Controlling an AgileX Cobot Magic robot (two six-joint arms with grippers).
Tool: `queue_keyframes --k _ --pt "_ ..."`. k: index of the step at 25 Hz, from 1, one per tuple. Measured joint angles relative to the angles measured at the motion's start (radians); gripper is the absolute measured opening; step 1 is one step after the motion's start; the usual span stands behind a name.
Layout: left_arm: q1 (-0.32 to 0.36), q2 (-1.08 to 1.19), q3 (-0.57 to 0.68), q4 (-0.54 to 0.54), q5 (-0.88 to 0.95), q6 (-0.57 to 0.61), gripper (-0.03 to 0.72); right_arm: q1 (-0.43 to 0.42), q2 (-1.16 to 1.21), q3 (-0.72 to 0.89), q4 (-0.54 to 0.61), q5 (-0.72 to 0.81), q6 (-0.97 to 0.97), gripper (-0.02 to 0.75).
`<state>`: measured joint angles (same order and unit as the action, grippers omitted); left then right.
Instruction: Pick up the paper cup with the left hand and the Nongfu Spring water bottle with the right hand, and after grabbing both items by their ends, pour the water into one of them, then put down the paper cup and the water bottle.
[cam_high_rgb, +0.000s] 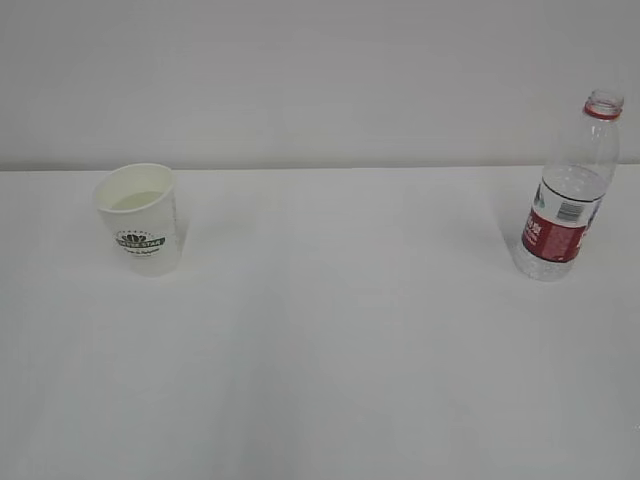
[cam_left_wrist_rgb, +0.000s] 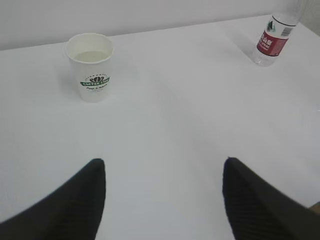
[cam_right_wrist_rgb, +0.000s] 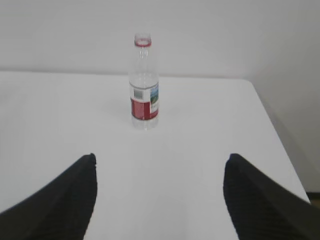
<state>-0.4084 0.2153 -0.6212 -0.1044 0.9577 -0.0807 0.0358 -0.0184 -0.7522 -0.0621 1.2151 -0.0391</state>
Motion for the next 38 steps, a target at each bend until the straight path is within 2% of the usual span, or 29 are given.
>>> queue_keyframes --k 4,17,24,29,38 --pt "0.000 -0.071 0.000 0.000 0.044 0.000 0.531 0.000 0.000 0.000 0.004 0.057 0.000 0.593" --pt "0.000 -0.138 -0.005 -0.024 0.176 0.000 0.526 0.000 0.000 0.030 0.004 0.060 0.000 0.593" --pt "0.000 -0.138 0.023 0.051 0.184 0.000 0.524 0.000 0.000 0.130 0.004 0.060 0.000 0.593" --pt "0.000 -0.138 0.078 0.059 0.172 0.000 0.524 0.000 0.000 0.196 0.004 0.058 0.000 0.592" --pt "0.000 -0.138 0.097 0.096 0.151 0.000 0.524 0.000 0.000 0.249 0.004 -0.047 0.008 0.590"
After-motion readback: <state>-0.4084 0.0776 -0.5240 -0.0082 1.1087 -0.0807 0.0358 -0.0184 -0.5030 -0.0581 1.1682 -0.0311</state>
